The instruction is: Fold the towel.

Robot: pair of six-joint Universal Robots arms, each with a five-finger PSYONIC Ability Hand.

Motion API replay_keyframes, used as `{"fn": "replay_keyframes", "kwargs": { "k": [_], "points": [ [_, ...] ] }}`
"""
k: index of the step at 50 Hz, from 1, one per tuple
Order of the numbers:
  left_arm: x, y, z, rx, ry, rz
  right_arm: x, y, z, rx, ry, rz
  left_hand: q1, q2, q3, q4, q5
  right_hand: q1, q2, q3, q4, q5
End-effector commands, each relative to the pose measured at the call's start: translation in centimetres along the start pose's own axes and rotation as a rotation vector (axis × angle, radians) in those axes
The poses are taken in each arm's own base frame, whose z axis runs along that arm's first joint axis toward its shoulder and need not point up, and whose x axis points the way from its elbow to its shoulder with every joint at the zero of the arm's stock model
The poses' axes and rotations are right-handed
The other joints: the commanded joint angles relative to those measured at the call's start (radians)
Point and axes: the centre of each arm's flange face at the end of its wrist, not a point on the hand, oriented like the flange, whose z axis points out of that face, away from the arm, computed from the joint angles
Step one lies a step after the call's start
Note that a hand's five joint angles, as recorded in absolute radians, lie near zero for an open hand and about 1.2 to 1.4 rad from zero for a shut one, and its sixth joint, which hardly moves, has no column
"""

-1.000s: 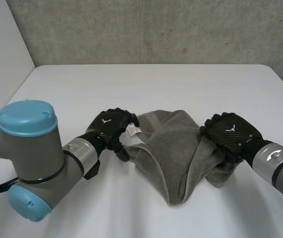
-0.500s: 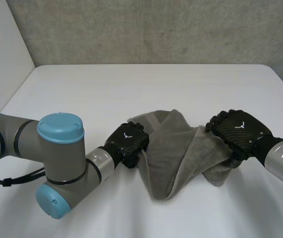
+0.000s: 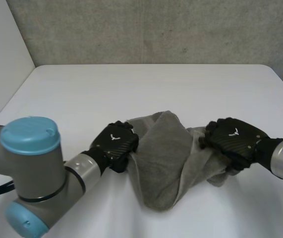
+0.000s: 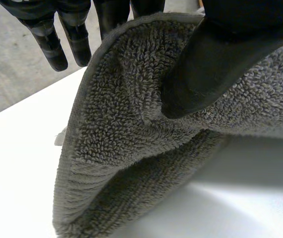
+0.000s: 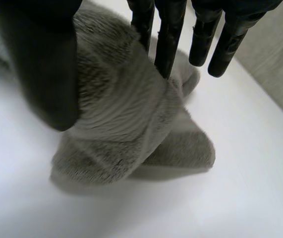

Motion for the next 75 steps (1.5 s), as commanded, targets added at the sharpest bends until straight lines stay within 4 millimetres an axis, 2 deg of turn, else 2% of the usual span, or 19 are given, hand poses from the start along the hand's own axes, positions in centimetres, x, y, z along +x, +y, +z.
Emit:
{"fn": "replay_keyframes", "kwargs": {
  "k": [1, 2, 4, 7, 9, 14, 18, 20, 21, 23, 33, 39, 48, 64, 69, 70, 71, 73, 75],
  "points": [
    [-2.3, -0.2, -1.4, -0.001, -0.071, -0.022, 0.9, 0.9, -2.5, -0.126, -0.082, -0.074, 0.130, 0.127, -0.052, -0.059, 0.102, 0.077, 0.072, -0.043, -0.076, 0.082],
    [-2.3, -0.2, -1.4, -0.001, -0.071, -0.022, 0.9, 0.9, -2.5, -0.126, -0.082, -0.074, 0.130, 0.127, -0.052, -0.059, 0.102, 0.077, 0.072, -0.043, -0.076, 0.082],
    [-2.9, -0.2, -1.6, -0.002, -0.085, -0.032, 1.4, 0.1, -2.6, -0.090, -0.070, -0.100, 0.130, 0.127, -0.052, -0.059, 0.102, -0.139, -0.144, -0.043, -0.076, -0.134],
    [-2.9, -0.1, -1.8, -0.006, -0.088, -0.034, 1.9, -0.5, -2.6, -0.051, -0.046, -0.097, 0.130, 0.127, -0.052, -0.059, 0.102, -0.275, -0.280, -0.043, -0.076, -0.270],
    [-2.9, -0.1, -1.9, -0.006, -0.088, -0.034, 3.0, -1.6, -2.4, 0.030, 0.006, -0.057, 0.130, 0.127, -0.052, -0.059, 0.102, -0.433, -0.438, -0.043, -0.076, -0.428],
    [-2.6, 0.0, -2.0, -0.009, -0.081, -0.035, 4.4, -2.7, -1.8, 0.112, 0.061, -0.001, 0.130, 0.127, -0.052, -0.059, 0.102, -0.460, -0.465, -0.043, -0.076, -0.455],
    [-2.5, 0.0, -2.0, -0.010, -0.076, -0.034, 3.7, -3.7, -1.0, 0.146, 0.032, 0.001, 0.130, 0.127, -0.052, -0.059, 0.102, -0.452, -0.456, -0.043, -0.076, -0.447],
    [-2.5, 0.0, -2.1, -0.010, -0.076, -0.034, 2.1, -4.1, 0.7, 0.143, -0.040, -0.013, 0.130, 0.127, -0.052, -0.059, 0.102, -0.437, -0.442, -0.043, -0.076, -0.432],
    [-2.5, 0.0, -2.1, -0.010, -0.076, -0.034, 2.1, -4.1, 0.7, 0.143, -0.040, -0.013, 0.130, 0.127, -0.052, -0.059, 0.102, -0.437, -0.442, -0.043, -0.076, -0.432],
    [-2.5, 0.1, -2.2, -0.012, -0.079, -0.035, 1.1, -4.0, 1.6, 0.122, -0.065, -0.032, 0.130, 0.127, -0.052, -0.059, 0.102, -0.396, -0.401, -0.043, -0.076, -0.391],
    [-2.5, 0.0, -2.4, -0.011, -0.082, -0.036, -1.0, -2.5, 3.1, 0.065, -0.125, -0.107, 0.130, 0.127, -0.052, -0.059, 0.102, -0.205, -0.210, -0.043, -0.076, -0.200],
    [-2.6, 0.1, -2.4, -0.013, -0.084, -0.037, -1.8, -1.5, 2.9, 0.043, -0.147, -0.118, 0.130, 0.127, -0.052, -0.059, 0.102, -0.070, -0.075, -0.043, -0.076, -0.065],
    [-2.8, 0.2, -2.3, -0.016, -0.088, -0.040, -3.5, -1.2, 1.7, 0.043, -0.153, -0.117, 0.130, 0.127, -0.052, -0.059, 0.102, -0.120, -0.125, -0.043, -0.076, -0.115],
    [-2.7, 0.4, -2.5, -0.022, -0.087, -0.041, -4.6, 1.1, 2.2, 0.001, -0.124, -0.136, 0.130, 0.127, -0.052, -0.059, 0.102, 0.018, 0.013, -0.043, -0.076, 0.023],
    [-2.7, 0.5, -2.5, -0.026, -0.087, -0.045, -4.9, 1.4, 2.1, -0.010, -0.134, -0.134, 0.130, 0.127, -0.052, -0.059, 0.102, 0.218, 0.213, -0.043, -0.076, 0.223],
    [-2.7, 0.5, -2.5, -0.025, -0.089, -0.044, -4.9, 1.5, 2.0, -0.011, -0.135, -0.135, 0.130, 0.127, -0.052, -0.059, 0.102, 0.340, 0.335, -0.043, -0.076, 0.345],
    [-2.7, 0.5, -2.5, -0.028, -0.089, -0.046, -4.9, 1.5, 2.0, -0.011, -0.135, -0.135, 0.130, 0.127, -0.052, -0.059, 0.102, 0.341, 0.336, -0.043, -0.076, 0.346],
    [-2.8, 0.5, -2.6, -0.033, -0.093, -0.048, -4.9, 1.3, 1.9, -0.004, -0.138, -0.141, 0.130, 0.127, -0.052, -0.059, 0.102, 0.581, 0.576, -0.043, -0.076, 0.586],
    [-2.9, 0.5, -2.7, -0.033, -0.094, -0.050, -4.9, 1.1, 1.8, -0.003, -0.135, -0.147, 0.130, 0.127, -0.052, -0.059, 0.102, 0.674, 0.669, -0.043, -0.076, 0.679]
  ]
}}
